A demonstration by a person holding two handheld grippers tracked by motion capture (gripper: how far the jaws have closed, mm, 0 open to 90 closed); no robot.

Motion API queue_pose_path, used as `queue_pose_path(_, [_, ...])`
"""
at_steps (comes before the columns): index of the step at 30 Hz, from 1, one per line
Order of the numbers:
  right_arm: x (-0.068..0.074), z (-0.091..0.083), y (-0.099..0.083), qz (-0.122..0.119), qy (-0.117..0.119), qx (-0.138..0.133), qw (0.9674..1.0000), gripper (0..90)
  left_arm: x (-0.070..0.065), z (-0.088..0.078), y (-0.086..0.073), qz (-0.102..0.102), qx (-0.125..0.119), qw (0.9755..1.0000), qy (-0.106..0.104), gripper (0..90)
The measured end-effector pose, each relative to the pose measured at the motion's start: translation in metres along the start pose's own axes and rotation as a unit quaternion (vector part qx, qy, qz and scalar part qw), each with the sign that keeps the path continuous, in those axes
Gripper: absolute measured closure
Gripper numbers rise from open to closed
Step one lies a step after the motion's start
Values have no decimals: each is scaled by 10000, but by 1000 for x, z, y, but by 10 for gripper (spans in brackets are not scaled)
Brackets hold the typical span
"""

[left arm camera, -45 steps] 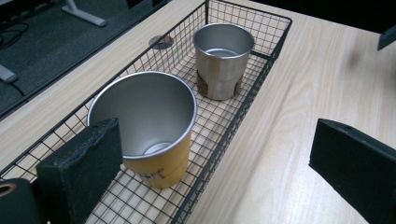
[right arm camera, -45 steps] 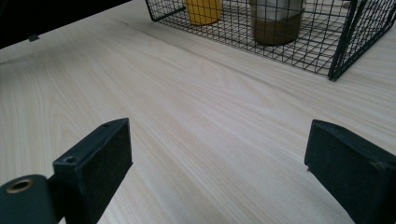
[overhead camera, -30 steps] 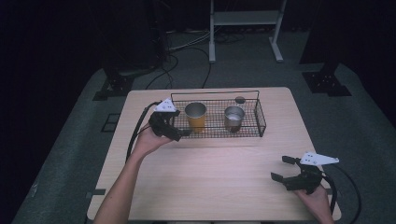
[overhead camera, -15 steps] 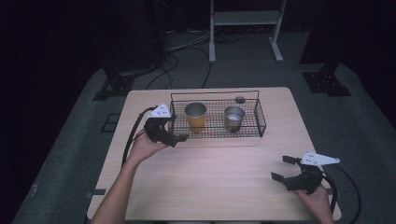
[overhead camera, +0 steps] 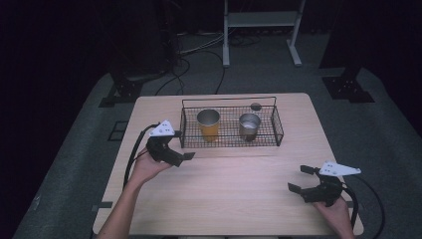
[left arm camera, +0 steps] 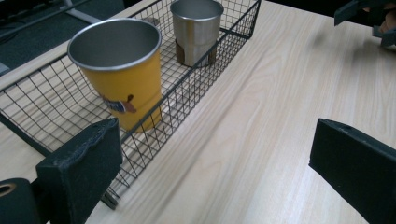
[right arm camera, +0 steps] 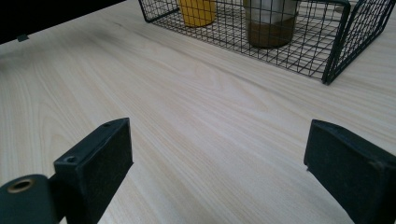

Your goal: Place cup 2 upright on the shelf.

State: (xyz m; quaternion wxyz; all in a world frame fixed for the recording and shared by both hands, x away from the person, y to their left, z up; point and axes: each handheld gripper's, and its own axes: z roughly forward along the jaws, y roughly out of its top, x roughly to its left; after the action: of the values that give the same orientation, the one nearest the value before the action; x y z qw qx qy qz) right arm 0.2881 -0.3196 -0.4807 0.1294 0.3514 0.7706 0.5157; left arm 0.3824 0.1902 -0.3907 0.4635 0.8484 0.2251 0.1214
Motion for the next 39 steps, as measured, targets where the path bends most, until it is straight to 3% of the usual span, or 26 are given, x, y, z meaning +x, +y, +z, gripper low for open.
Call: queue_pose_path(39, [5, 4, -1, -54, 0, 98, 9999, 70, -15, -23, -56, -224, -37, 9996, 195, 17])
